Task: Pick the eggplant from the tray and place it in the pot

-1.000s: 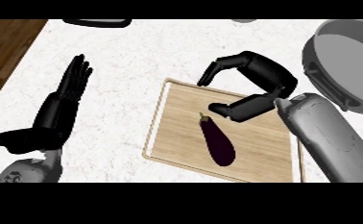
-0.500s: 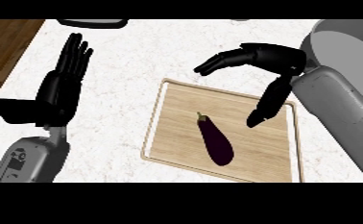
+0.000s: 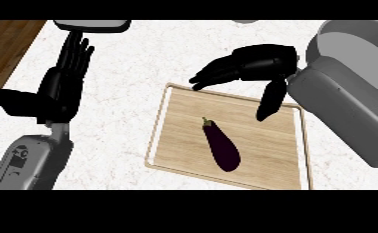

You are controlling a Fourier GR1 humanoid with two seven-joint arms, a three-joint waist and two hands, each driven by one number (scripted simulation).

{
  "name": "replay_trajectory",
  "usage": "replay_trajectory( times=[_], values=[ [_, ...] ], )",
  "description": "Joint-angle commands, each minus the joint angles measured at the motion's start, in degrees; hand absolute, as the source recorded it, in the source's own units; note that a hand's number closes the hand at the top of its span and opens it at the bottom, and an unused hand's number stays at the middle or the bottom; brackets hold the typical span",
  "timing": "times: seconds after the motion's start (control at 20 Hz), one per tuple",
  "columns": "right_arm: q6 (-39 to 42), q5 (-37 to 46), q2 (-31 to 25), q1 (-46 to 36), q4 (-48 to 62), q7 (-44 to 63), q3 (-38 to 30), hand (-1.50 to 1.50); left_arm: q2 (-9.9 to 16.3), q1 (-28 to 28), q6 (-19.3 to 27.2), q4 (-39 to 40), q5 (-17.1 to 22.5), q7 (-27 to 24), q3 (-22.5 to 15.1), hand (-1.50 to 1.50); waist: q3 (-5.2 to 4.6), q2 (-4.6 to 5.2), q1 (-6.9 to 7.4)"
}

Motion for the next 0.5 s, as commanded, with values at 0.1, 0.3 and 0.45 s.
replay_trajectory(
  times=[0.1, 0.3, 0.45],
  values=[
    [3.7, 7.6, 2.8, -3.5, 6.6, -10.2, 8.0, -1.5, 1.4, 0.7, -1.2, -0.9, 1.0, 1.9, 1.7, 0.0, -0.06, -0.79, -1.18],
    [2.1, 9.5, 6.6, -3.0, 6.6, -6.5, 10.1, -1.5, -0.1, 1.8, -1.0, 1.0, 0.1, -0.9, 2.5, 0.0, -0.09, -1.19, -2.8],
    [3.4, 10.6, 7.9, -4.6, 11.0, -7.0, 11.9, -1.5, -0.8, -0.7, 0.0, 2.2, -0.7, 0.3, 2.4, 0.0, -0.09, -0.98, -2.69]
  ],
)
